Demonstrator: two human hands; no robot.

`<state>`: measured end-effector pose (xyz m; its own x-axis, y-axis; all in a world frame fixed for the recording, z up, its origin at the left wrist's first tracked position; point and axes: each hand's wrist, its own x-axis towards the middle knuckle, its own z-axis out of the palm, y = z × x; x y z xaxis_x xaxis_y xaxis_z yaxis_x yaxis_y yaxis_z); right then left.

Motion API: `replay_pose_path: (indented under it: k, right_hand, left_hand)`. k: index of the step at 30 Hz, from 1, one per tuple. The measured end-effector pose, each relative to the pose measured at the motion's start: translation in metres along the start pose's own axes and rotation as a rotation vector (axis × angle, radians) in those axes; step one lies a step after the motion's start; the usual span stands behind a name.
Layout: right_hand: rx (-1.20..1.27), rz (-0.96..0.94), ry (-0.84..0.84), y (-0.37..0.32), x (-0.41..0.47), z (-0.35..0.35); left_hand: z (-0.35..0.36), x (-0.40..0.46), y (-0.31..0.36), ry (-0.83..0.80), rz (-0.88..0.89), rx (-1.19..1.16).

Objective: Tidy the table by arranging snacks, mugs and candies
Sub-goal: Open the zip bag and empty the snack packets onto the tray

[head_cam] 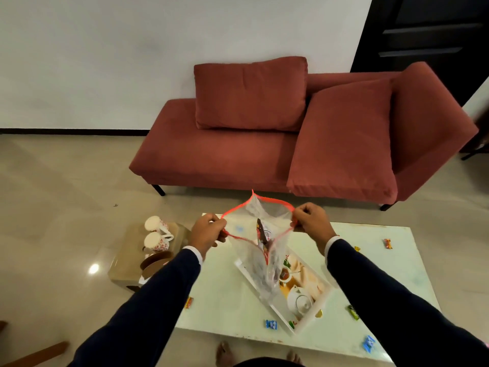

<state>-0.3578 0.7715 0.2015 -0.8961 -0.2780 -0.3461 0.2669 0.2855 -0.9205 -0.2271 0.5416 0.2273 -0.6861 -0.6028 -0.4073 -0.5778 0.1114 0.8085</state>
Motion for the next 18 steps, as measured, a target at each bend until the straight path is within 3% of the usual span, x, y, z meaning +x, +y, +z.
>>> replay_pose_path:
  k: [4, 9, 13, 15, 16, 18]
  right_hand:
    - [-0.035, -0.055, 0.063, -0.002, 0.017, -0.026]
    - [-0.341, -0.195, -0.019, -0.009, 0.025, -0.035]
    - [-0.549, -0.324, 0.005, -0.017, 0.018, -0.031]
    - [-0.599, -0.538, -0.008, -0.022, 0.006, -0.019]
    - [-0.590, -0.631, -0.103, -0.028, -0.004, -0.010]
    - [-0.586, -0.586, -0.438, -0.042, -0.025, 0.010]
  left_hand:
    - [-0.027, 0.016, -0.014, 0.100, 0.026, 0.230]
    - [-0.035, 0.018, -0.012, 0.112, 0.212, 0.512]
    - [-0.031, 0.011, 0.006, 0.094, 0.218, 0.218]
    - [-0.019, 0.002, 0.017, 0.021, 0.276, 0.058]
    - [-0.012, -0.003, 0.022, -0.016, 0.308, -0.003]
    - [0.003, -0.012, 0.034, -0.081, 0.364, -0.094]
